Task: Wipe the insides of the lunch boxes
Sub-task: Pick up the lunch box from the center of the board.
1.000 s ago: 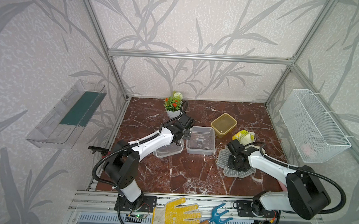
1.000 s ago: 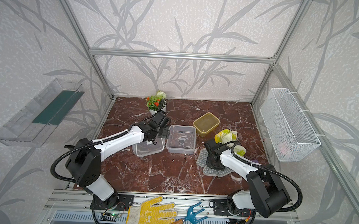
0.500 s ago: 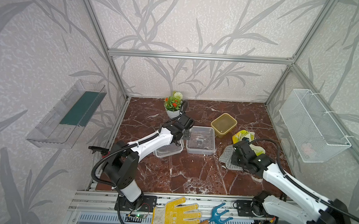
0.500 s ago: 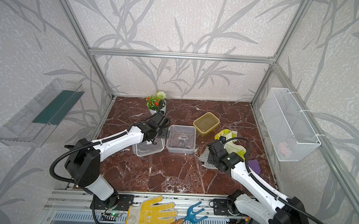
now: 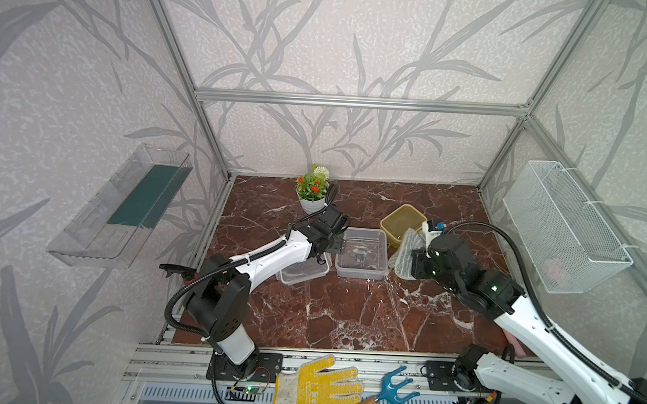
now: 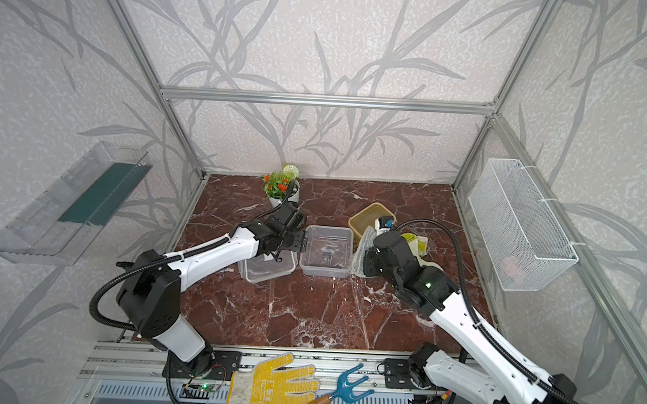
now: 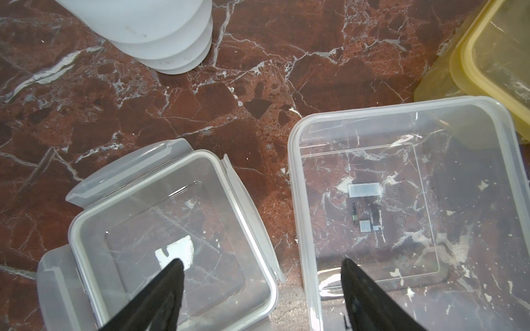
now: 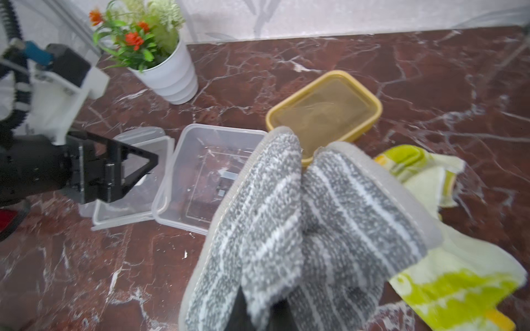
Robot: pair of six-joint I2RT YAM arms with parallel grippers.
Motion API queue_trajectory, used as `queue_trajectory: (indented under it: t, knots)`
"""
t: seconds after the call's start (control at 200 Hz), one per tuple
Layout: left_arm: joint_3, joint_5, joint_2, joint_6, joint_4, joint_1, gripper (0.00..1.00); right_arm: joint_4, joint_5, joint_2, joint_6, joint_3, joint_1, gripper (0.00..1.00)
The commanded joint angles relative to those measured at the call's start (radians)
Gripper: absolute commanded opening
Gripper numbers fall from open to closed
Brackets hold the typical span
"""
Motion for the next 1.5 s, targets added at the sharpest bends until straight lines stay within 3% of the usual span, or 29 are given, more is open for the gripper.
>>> queue_trajectory:
  t: [0.0, 0.125, 0.345, 0.51, 0.685, 0.815, 1.185, 1.375, 1.495]
  knots:
    - [-0.019, 0.012, -0.002, -0.026, -0.032, 0.009, 0.82, 0.056, -0.089, 0.098, -0.080, 0.059, 0.044, 0.00]
    - [-0.063, 0.109, -0.022, -0.051, 0.016, 0.051, 0.76, 0.045, -0.149, 0.225, -0.113, 0.131, 0.066, 0.00]
    - [-0.099, 0.192, -0.032, -0.053, 0.057, 0.094, 0.51, 0.060, -0.272, 0.444, -0.163, 0.251, 0.067, 0.00]
    - [-0.114, 0.304, -0.022, -0.058, 0.129, 0.097, 0.50, -0.005, -0.285, 0.643, -0.166, 0.355, 0.057, 0.00]
    - [-0.101, 0.344, 0.016, -0.062, 0.147, 0.100, 0.50, 0.032, -0.442, 0.802, -0.137, 0.384, 0.019, 0.00]
    - [-0.097, 0.369, 0.052, -0.074, 0.151, 0.111, 0.49, 0.035, -0.475, 0.898, -0.139, 0.422, 0.014, 0.00]
    - [-0.121, 0.416, 0.101, -0.101, 0.192, 0.141, 0.38, 0.197, -0.635, 0.989, -0.018, 0.339, 0.003, 0.00]
    - [-0.143, 0.430, 0.089, -0.127, 0.215, 0.161, 0.22, 0.203, -0.633, 1.037, 0.002, 0.333, 0.003, 0.00]
    - [-0.140, 0.431, 0.087, -0.130, 0.215, 0.164, 0.17, 0.187, -0.614, 1.050, -0.022, 0.327, 0.006, 0.00]
